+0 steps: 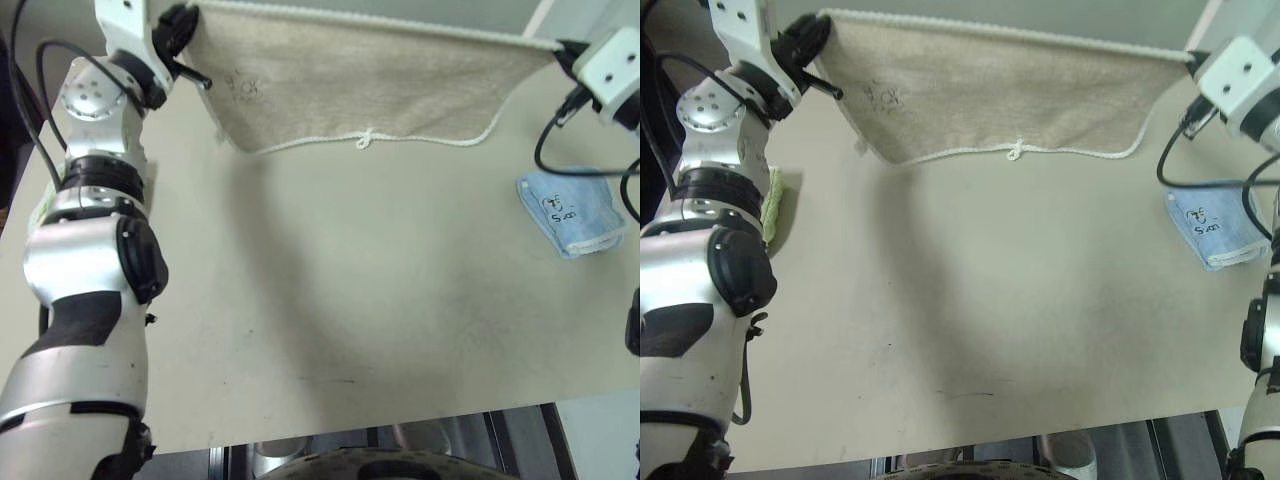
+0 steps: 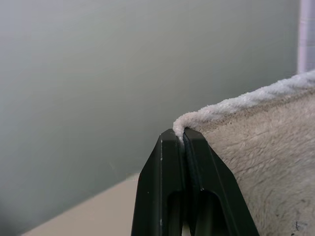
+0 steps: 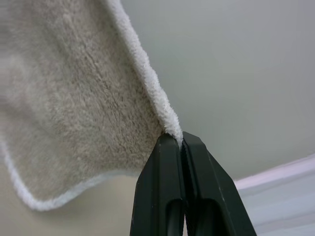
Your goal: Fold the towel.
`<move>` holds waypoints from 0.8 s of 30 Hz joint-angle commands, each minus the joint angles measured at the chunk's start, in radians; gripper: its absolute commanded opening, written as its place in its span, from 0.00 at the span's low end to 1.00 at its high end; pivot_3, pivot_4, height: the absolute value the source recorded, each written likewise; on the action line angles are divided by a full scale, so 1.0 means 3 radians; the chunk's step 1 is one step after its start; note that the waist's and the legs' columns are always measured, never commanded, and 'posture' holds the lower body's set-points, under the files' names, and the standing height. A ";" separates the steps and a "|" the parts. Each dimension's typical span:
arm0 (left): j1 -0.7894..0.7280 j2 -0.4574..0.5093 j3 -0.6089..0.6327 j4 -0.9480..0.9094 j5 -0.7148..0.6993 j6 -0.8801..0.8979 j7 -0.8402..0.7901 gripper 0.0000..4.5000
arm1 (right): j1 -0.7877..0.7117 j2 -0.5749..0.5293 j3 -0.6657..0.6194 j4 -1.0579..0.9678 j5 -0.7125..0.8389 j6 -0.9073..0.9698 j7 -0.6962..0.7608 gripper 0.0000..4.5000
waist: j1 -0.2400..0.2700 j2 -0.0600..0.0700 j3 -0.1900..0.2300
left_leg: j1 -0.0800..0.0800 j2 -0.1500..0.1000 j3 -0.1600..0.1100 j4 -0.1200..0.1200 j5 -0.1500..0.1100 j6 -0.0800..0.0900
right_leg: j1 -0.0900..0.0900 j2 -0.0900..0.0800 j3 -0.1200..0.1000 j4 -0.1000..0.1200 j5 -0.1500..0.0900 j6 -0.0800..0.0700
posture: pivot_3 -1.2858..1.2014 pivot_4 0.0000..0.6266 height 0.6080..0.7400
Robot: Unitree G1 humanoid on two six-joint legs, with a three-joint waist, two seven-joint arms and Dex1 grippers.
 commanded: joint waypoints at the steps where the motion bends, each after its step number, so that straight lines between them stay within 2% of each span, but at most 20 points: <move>1: 0.0156 0.0317 0.0215 0.0012 -0.0145 0.0075 -0.0230 0.01 | 0.0324 -0.0262 -0.0375 -0.0403 0.0297 0.0302 0.0102 0.00 | -0.0004 0.0000 0.0000 | -0.0001 -0.0001 0.0004 0.0000 0.0000 -0.0001 | -0.0002 0.0001 0.0000 0.0002 0.0000 0.0000 | 0.52 0.24 1.00; 9: 0.0554 0.0513 0.0409 -0.0077 -0.0471 0.0540 -0.1665 0.01 | 0.1581 -0.0490 -0.0865 -0.1916 0.0861 0.1132 0.0474 0.00 | -0.0003 -0.0003 0.0001 | 0.0007 0.0001 0.0005 0.0009 -0.0002 0.0007 | 0.0002 0.0001 0.0000 0.0021 0.0000 0.0000 | 0.52 0.24 1.00; 14: 0.0717 0.0675 0.0321 -0.0131 -0.0471 0.0905 -0.2196 0.01 | 0.2319 -0.0598 -0.1103 -0.2518 0.1150 0.1553 0.0794 0.00 | 0.0000 -0.0003 0.0001 | 0.0012 0.0002 0.0002 0.0034 -0.0014 0.0029 | 0.0015 0.0003 0.0000 0.0027 0.0003 0.0004 | 0.52 0.24 1.00; 20: 0.0840 0.0896 0.0007 -0.0229 -0.0319 0.1498 -0.2996 0.01 | 0.2871 -0.0749 -0.1323 -0.2945 0.1434 0.1920 0.1218 0.00 | -0.0003 -0.0003 0.0001 | 0.0016 -0.0002 0.0004 0.0065 -0.0023 0.0044 | 0.0034 0.0002 0.0006 0.0021 0.0012 0.0009 | 0.52 0.24 1.00; 24: 0.1001 0.1131 -0.0388 -0.0395 -0.0339 0.1836 -0.3145 0.01 | 0.3365 -0.0871 -0.1525 -0.3219 0.1545 0.2121 0.1597 0.00 | 0.0006 -0.0004 0.0001 | 0.0026 -0.0003 0.0004 0.0064 -0.0021 0.0046 | 0.0046 0.0003 0.0005 0.0022 0.0006 -0.0018 | 0.52 0.24 1.00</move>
